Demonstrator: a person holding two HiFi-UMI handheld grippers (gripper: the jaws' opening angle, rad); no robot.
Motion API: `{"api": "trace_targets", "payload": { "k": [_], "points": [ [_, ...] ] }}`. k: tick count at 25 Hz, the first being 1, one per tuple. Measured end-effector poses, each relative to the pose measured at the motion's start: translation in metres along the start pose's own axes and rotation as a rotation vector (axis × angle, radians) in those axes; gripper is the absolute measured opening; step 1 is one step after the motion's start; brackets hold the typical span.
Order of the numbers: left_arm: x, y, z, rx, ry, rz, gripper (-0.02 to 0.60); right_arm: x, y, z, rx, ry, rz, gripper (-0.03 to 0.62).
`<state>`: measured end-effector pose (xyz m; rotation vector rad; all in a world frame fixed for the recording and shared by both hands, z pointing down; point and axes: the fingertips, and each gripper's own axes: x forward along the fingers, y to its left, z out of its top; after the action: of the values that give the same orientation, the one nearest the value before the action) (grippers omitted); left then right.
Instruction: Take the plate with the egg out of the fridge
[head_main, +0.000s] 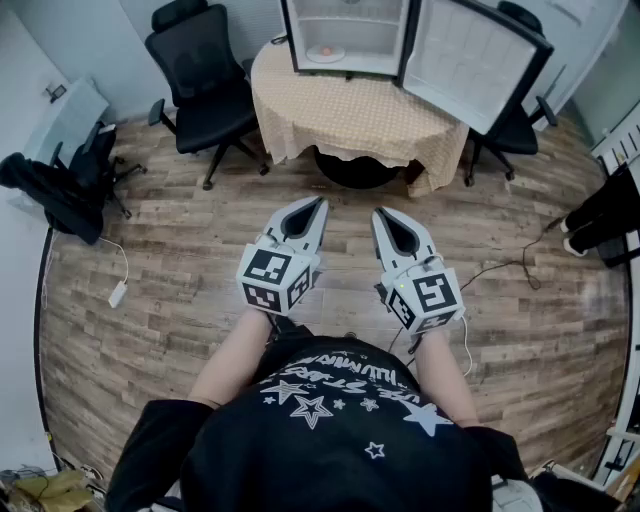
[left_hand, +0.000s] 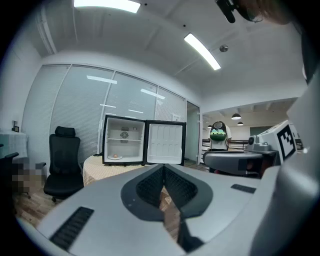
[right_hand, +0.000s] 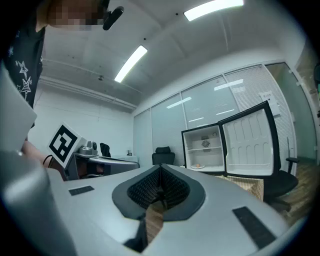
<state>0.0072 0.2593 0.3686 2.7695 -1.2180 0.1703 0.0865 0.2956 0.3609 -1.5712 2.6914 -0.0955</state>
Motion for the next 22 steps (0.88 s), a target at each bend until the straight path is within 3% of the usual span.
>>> {"api": "trace_targets", "payload": {
  "k": [11,17,22],
  "points": [
    [-0.01,-0.008,-0.009,-0.011,0.001,0.008,0.005,-0.017,0.015,-0.012,-0.026,0.028,0.054,0.026],
    [-0.015,-0.026,-0.015,-0.031,-0.01,-0.03,0.005,-0.037,0.022,0.003,0.027,-0.13,0.139,0.026],
    [-0.027,-0.026,-0.028,-0.028,0.015,0.004,0.005,-0.032,0.018,-0.012,0.024,-0.103,0.132,0.027]
  ]
}}
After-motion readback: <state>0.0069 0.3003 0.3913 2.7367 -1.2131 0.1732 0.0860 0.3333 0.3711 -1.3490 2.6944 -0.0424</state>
